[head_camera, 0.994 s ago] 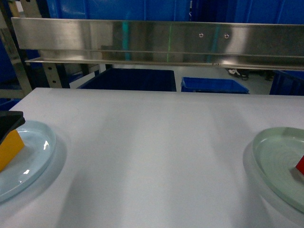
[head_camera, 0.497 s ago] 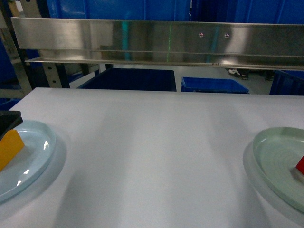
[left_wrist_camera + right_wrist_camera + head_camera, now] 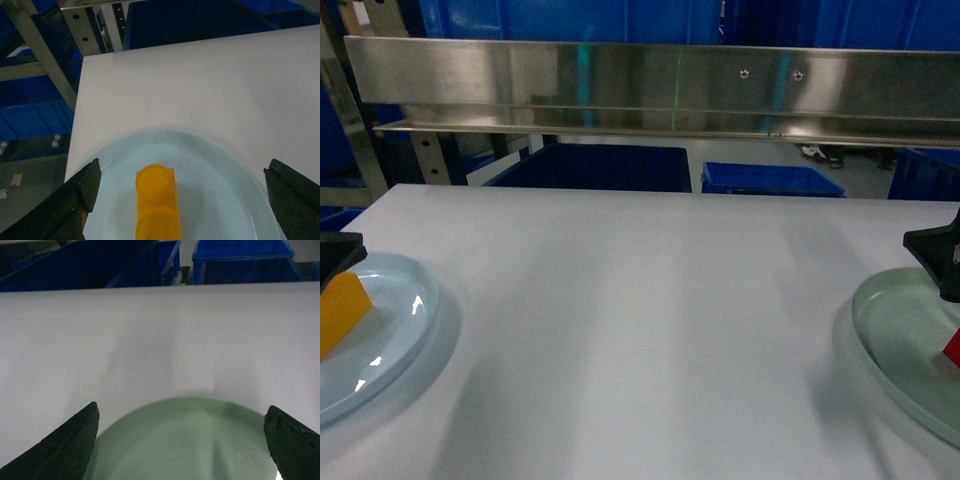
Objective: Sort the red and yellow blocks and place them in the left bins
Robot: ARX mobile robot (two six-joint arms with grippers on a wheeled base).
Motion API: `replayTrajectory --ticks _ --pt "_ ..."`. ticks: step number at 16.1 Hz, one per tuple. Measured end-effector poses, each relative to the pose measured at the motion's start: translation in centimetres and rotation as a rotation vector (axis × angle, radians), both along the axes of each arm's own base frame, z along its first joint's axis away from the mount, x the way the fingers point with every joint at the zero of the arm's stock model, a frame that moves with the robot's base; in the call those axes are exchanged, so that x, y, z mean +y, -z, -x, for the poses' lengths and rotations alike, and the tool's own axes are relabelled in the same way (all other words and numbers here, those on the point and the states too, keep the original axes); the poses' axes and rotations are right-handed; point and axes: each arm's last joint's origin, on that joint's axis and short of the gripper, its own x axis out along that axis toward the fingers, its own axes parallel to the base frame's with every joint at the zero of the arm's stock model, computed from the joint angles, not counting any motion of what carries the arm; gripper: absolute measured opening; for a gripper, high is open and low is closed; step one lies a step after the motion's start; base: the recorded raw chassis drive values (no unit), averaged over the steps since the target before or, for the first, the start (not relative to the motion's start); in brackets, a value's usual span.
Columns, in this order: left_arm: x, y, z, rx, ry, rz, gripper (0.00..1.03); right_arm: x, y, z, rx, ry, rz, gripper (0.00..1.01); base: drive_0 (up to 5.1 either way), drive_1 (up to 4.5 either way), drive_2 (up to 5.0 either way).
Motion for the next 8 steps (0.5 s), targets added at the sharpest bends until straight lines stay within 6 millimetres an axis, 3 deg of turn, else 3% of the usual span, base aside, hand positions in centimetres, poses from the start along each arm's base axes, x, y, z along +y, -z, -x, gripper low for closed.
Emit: replayTrajectory --ticks 8 --pt "0.0 0.0 0.0 0.000 0.000 0.000 0.98 -0.2 2.5 1.1 0.065 -0.022 0.011 0.98 0.0 0.00 0.0"
